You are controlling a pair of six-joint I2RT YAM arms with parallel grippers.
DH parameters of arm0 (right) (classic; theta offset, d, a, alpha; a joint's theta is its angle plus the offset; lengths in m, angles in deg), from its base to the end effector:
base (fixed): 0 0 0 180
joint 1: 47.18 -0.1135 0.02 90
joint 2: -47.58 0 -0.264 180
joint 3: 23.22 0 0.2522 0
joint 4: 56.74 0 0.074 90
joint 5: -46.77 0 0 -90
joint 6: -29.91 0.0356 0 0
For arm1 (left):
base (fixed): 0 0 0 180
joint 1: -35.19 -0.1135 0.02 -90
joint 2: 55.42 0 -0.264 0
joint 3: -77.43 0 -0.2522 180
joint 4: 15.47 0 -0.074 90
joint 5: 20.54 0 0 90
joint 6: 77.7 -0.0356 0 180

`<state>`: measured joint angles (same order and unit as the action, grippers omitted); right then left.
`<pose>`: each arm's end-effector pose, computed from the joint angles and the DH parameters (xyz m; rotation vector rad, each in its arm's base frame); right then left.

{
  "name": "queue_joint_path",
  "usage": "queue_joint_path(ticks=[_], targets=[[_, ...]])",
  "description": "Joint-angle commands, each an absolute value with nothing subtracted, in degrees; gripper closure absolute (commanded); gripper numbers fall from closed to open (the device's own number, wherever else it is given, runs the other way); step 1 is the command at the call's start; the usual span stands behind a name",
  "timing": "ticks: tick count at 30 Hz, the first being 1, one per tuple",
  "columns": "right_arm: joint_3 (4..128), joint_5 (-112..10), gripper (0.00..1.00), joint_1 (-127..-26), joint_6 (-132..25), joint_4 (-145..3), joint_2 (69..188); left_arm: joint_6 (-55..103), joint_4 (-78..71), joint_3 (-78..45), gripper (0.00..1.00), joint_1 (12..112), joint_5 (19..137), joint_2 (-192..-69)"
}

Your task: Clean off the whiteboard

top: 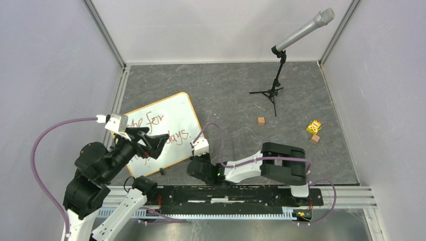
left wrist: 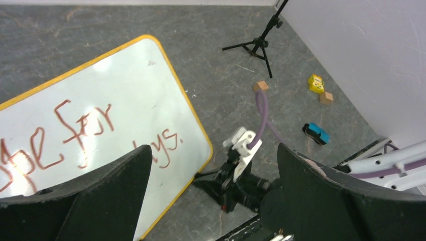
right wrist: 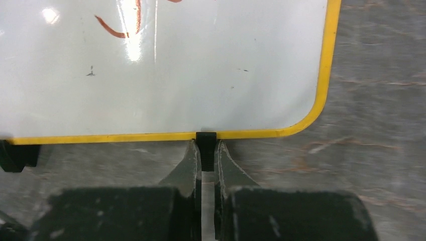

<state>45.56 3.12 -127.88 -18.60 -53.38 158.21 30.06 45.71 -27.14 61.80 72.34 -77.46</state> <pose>0.0865 0.3689 0.1310 -0.2819 2.0221 0.4307 0.0298 -0.0169 0.4002 0.1728 1.7371 -0.6156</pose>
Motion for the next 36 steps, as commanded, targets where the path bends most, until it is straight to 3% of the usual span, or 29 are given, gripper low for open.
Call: queue_joint_path(ticks=[1,8,14,17,21,25,32,36], targets=[[35.4,-0.4,1.00,-121.0,-28.4,-57.1,151.0,34.2,40.9,-27.6,0.00,61.9,71.8,-81.5],[24.0,-11.0,1.00,-112.1,-41.6,-53.2,140.4,36.1,35.2,-27.9,0.00,62.0,73.3,-88.4],[22.5,-10.6,0.99,-107.1,-47.7,-53.8,137.8,35.0,34.6,-24.4,0.00,61.9,77.1,-97.9],[22.5,-11.4,0.86,-104.7,-48.7,-54.8,136.2,35.4,33.7,-24.0,0.00,61.9,78.7,-98.9],[25.1,-13.5,0.49,-104.7,-48.0,-61.0,134.9,34.8,33.7,-24.1,0.00,61.9,79.3,-97.5],[29.1,-20.1,0.25,-106.3,-47.4,-68.7,133.8,31.7,35.6,-23.8,0.00,61.9,78.4,-95.5],[39.6,-14.7,0.12,-120.1,-44.5,-81.2,136.0,26.8,40.1,-22.5,0.00,61.9,76.9,-92.2],[41.8,-17.9,0.12,-126.1,-39.5,-75.4,139.3,25.2,41.2,-23.8,0.00,61.9,77.0,-90.0]])
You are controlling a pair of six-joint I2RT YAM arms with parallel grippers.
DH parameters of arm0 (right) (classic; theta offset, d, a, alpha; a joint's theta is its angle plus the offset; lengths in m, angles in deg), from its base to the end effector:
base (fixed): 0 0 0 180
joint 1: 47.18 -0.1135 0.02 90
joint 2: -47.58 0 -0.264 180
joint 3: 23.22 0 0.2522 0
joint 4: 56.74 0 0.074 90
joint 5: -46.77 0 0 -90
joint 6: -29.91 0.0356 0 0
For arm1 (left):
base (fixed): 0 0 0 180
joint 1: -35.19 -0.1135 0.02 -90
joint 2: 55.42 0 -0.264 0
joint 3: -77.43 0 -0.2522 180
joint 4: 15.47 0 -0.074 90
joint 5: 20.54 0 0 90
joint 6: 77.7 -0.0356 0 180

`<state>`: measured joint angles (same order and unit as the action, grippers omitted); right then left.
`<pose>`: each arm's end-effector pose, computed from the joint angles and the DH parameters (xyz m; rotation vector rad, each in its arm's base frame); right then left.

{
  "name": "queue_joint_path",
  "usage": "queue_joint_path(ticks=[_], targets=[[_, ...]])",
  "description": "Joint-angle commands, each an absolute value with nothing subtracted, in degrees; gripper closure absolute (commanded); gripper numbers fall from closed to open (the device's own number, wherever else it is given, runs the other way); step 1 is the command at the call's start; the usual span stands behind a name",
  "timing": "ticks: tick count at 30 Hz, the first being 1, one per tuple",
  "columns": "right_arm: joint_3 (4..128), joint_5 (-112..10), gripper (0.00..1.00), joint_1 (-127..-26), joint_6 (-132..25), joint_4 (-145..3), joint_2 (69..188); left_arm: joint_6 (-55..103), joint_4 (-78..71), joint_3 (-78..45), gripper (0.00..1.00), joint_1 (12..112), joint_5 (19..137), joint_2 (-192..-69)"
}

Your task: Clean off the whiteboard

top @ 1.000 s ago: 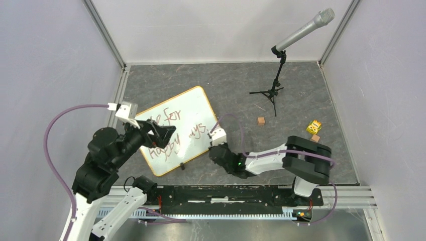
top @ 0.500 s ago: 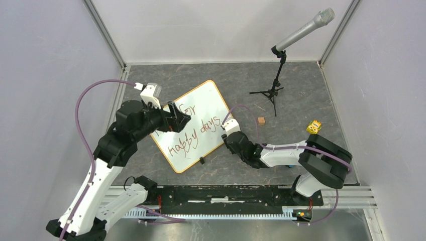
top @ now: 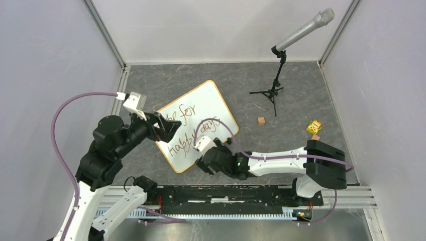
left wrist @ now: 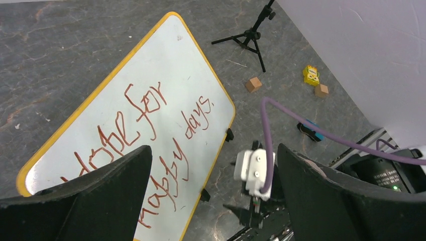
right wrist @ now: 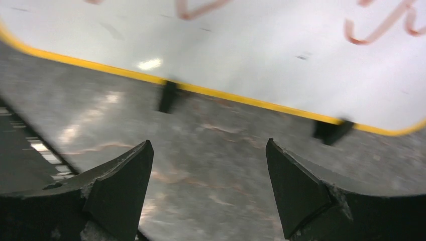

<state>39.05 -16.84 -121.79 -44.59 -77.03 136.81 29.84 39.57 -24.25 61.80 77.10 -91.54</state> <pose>0.0984 0.2977 0.1854 -0.9477 2.0978 0.2554 0.0874 -0.0491 0.4142 0.2433 1.8273 -0.6658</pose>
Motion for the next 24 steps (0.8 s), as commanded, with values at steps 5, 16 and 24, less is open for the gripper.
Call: queue_joint_path(ticks=[5,16,24], targets=[[40.5,-18.9,0.14,-127.0,-35.3,-63.5,142.1,24.9,42.5,-25.1,0.00,61.9,76.9,-87.1],[38.7,-13.5,0.30,-127.2,-33.0,-55.5,146.9,27.3,43.5,-25.1,0.00,62.0,81.1,-81.8],[35.3,-10.8,0.44,-127.2,-33.0,-49.3,147.3,27.5,43.8,-23.9,0.00,61.9,80.9,-80.8]])
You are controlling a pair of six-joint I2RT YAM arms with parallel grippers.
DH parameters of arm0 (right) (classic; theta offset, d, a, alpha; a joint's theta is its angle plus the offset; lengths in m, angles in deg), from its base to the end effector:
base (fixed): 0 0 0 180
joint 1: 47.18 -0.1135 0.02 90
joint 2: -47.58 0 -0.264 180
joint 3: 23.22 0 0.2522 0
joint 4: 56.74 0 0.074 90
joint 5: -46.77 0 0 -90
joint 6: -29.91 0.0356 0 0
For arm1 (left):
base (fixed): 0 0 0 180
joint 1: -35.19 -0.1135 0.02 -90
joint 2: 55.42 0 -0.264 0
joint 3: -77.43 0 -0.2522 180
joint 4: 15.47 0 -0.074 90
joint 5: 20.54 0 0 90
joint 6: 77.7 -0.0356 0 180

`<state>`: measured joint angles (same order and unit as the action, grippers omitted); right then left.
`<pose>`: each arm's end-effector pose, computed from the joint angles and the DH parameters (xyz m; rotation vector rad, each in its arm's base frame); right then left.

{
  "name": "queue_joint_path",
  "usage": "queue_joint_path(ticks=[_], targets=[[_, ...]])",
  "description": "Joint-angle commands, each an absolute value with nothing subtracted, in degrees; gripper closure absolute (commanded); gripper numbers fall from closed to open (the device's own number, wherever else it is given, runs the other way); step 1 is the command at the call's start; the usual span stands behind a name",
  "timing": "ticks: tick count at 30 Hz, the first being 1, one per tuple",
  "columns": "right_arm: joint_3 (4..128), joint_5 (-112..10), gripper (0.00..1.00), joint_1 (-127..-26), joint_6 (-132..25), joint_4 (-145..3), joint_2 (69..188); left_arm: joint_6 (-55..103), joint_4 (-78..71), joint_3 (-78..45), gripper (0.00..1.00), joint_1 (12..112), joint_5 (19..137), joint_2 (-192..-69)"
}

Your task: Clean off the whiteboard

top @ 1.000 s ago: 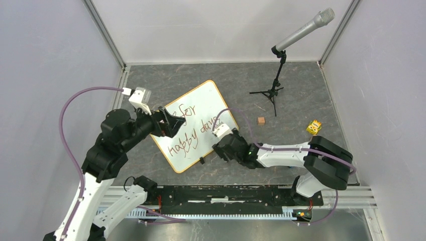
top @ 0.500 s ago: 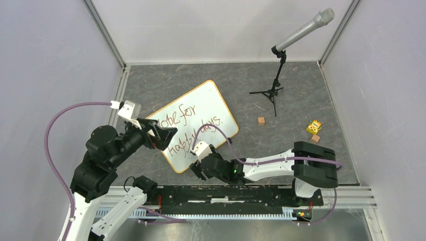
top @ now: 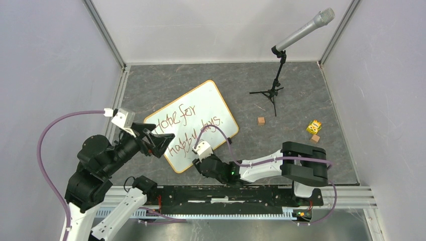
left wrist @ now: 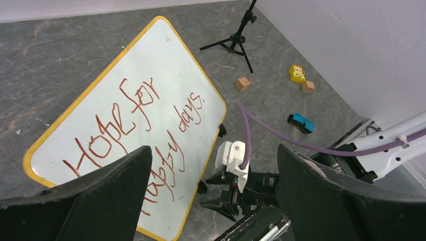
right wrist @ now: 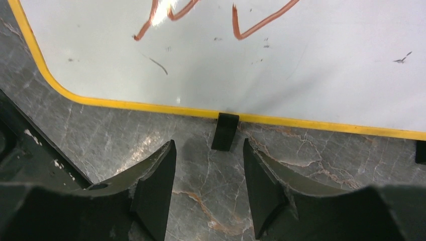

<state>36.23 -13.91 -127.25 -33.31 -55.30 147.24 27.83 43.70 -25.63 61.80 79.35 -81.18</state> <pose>0.0756 0.3307 0.1452 -0.7313 2.0655 0.4982 0.0405 -0.0271 0.4096 0.3004 1.7317 -0.6893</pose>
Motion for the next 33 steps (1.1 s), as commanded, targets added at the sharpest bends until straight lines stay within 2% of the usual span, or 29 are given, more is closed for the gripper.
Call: queue_joint_path(ticks=[1,5,10,16,23,24,28,30,33], targets=[[35.5,-10.4,0.45,-127.2,-33.6,-49.0,148.1,27.7,43.8,-23.9,0.00,61.9,80.8,-80.8],[35.6,-7.8,0.51,-127.2,-33.2,-48.2,149.6,28.0,44.0,-23.6,0.00,62.0,80.5,-81.0],[34.5,-5.4,0.66,-127.1,-32.6,-46.3,149.8,29.4,44.1,-23.1,0.00,61.9,80.5,-81.4],[33.1,-6.7,0.72,-127.2,-36.3,-40.8,151.1,30.3,44.1,-22.8,0.00,61.9,79.7,-83.1],[32.3,-6.5,0.73,-127.1,-38.6,-37.0,153.4,31.2,43.8,-22.4,0.00,61.9,78.9,-84.8],[32.9,-6.8,0.75,-127.0,-39.2,-36.9,154.1,31.0,43.7,-22.4,0.00,61.9,78.5,-85.1],[35.0,-8.8,0.96,-126.9,-42.1,-38.6,155.5,29.3,43.7,-21.9,0.00,61.9,75.9,-87.4],[33.7,-10.1,1.00,-126.8,-44.0,-37.9,154.5,28.3,43.7,-21.3,0.00,61.9,74.7,-89.1],[28.9,-15.0,1.00,-126.7,-48.0,-33.1,152.2,27.1,43.2,-20.2,0.00,61.9,74.0,-92.1]])
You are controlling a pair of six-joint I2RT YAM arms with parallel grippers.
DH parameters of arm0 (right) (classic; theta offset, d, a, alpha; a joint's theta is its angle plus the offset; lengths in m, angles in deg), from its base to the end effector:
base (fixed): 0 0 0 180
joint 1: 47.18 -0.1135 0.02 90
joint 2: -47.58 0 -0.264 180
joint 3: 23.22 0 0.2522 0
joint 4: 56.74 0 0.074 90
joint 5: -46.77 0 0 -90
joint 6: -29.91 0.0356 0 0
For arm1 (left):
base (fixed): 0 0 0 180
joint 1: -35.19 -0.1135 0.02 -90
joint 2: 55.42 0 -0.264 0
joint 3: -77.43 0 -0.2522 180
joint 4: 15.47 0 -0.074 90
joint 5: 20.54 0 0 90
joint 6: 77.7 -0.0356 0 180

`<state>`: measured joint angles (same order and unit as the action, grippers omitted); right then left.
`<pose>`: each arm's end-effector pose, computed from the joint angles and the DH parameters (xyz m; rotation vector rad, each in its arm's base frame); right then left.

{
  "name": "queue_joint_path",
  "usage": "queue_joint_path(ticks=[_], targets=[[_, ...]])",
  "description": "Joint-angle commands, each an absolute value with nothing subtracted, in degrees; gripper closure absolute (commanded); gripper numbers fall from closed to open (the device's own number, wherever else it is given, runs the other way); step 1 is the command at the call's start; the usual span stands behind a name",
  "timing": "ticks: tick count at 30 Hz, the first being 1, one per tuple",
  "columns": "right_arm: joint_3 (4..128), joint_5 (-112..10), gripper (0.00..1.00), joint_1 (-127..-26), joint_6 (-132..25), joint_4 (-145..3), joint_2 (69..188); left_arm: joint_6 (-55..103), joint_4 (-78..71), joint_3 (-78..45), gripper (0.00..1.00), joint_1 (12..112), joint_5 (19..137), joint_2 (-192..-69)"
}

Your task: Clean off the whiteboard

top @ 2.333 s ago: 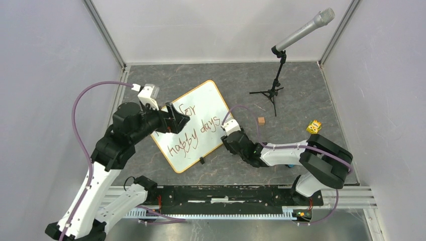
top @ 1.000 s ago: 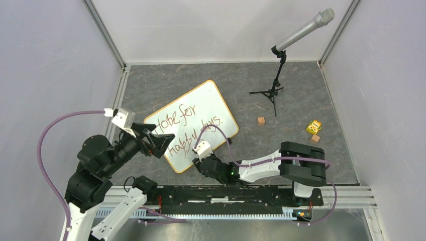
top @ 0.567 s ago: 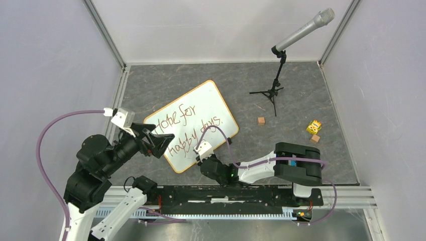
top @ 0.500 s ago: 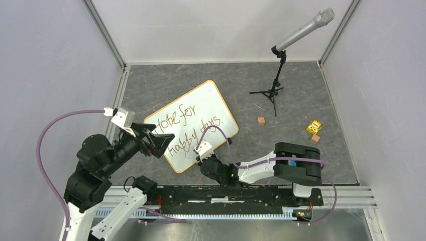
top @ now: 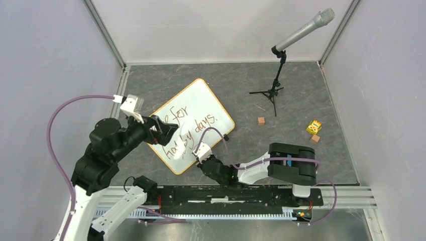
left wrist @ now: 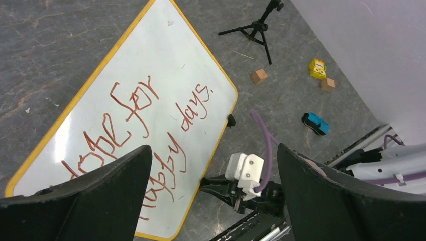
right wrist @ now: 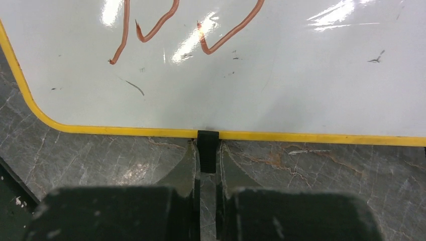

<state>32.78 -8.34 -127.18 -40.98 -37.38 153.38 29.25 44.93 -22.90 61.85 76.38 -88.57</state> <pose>0.0797 0.3349 0.1226 -0.7026 1.9044 0.4628 0.0684 -0.0391 0.4146 0.2448 1.8433 -0.6445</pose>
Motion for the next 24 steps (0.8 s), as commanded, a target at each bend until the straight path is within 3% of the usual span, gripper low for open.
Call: queue_joint_path(ticks=[1,6,17,24], targets=[[27.2,-17.3,1.00,-126.7,-49.5,-31.1,151.4,27.1,42.7,-19.9,0.00,61.9,74.0,-92.8],[20.2,-26.7,1.00,-126.7,-54.2,-27.1,148.1,27.4,39.7,-18.9,0.00,61.9,73.9,-94.8],[3.9,-25.8,1.00,-122.2,-50.4,-25.5,136.6,30.2,35.8,-20.3,0.00,61.9,76.5,-96.9],[0.4,-17.7,0.74,-121.8,-45.0,-34.8,128.9,32.8,34.8,-23.3,0.00,61.9,77.5,-94.0]])
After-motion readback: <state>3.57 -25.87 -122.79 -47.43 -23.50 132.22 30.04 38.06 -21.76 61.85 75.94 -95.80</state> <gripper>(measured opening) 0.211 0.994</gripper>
